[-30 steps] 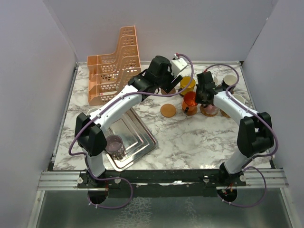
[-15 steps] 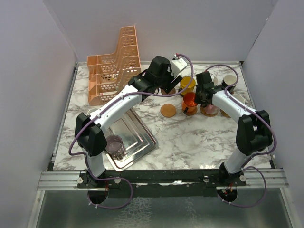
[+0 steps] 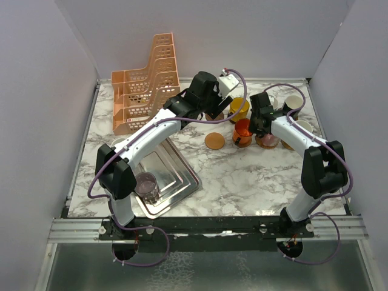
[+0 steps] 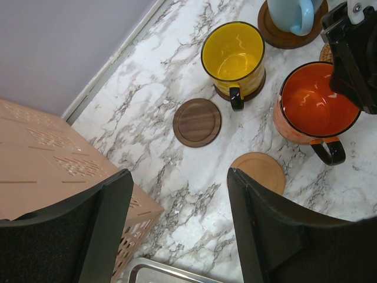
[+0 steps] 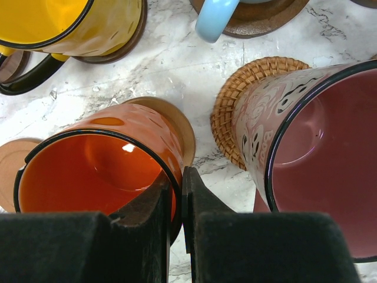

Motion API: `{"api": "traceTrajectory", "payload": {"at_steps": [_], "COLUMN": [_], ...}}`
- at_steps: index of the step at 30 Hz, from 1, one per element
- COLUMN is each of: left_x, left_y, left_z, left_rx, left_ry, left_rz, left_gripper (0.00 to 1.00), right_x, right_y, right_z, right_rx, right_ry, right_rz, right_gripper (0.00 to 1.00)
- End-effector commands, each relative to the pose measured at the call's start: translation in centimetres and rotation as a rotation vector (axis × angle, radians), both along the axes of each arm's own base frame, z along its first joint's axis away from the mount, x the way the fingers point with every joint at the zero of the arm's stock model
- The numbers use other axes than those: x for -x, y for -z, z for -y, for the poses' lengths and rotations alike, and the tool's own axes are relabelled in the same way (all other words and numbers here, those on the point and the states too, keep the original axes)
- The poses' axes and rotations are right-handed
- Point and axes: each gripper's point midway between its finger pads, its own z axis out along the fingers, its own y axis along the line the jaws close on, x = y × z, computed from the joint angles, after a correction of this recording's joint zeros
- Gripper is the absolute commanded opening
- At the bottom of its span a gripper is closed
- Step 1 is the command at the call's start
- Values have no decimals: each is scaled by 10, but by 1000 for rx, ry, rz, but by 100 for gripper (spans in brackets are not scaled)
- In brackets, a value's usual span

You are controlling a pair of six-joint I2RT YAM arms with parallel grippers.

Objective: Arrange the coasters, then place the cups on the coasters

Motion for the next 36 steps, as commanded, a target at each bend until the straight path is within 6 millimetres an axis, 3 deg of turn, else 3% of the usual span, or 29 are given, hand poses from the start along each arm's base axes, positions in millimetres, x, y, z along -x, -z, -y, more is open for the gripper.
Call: {"api": "traceTrajectory", "payload": {"at_steps": [1, 26, 36], "left_x": [4, 5, 5], "left_y": [-18, -19, -19], "left_z": [-9, -8, -9], "left_rx": [15, 16, 15], "left_ry": [-15, -7, -7], "left_rz": [36, 33, 31], "left_gripper": [69, 69, 69], "right_x": [-12, -12, -11], "right_y": [-12, 2, 5], "right_z": [8, 11, 10], "right_rx": [5, 19, 18], "right_ry": [66, 89, 85], "right_rz": [67, 41, 36], "right_gripper": [3, 8, 14]}}
